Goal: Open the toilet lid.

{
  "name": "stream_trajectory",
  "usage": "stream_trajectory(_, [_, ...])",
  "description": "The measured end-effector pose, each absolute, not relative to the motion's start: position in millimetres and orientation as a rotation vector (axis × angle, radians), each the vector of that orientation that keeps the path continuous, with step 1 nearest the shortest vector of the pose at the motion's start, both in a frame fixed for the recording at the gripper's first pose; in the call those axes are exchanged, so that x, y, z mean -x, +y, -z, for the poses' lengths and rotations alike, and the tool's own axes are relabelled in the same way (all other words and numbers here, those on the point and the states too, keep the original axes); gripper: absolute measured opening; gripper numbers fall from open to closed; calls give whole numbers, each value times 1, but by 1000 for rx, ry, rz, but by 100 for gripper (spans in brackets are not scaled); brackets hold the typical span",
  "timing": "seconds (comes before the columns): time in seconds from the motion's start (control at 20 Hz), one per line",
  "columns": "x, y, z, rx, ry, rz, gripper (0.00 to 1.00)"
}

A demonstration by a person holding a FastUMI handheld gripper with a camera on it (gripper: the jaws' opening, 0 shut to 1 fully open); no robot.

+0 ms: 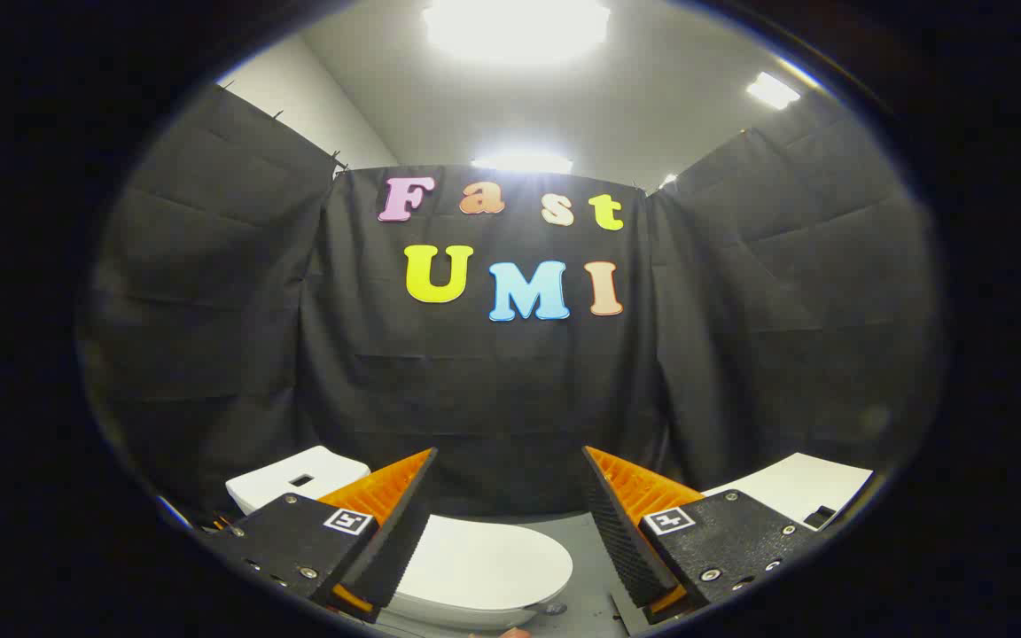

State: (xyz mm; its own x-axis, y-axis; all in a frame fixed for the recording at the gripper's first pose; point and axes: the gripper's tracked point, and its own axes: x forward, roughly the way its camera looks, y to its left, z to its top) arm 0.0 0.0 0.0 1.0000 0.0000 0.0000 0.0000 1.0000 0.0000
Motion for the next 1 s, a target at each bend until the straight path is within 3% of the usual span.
stream_trajectory(0.35, [-2, 18, -2, -89, -7, -70, 95])
stream_trajectory(1.0, [-9, 11, 25, -148, 53, -40, 95])
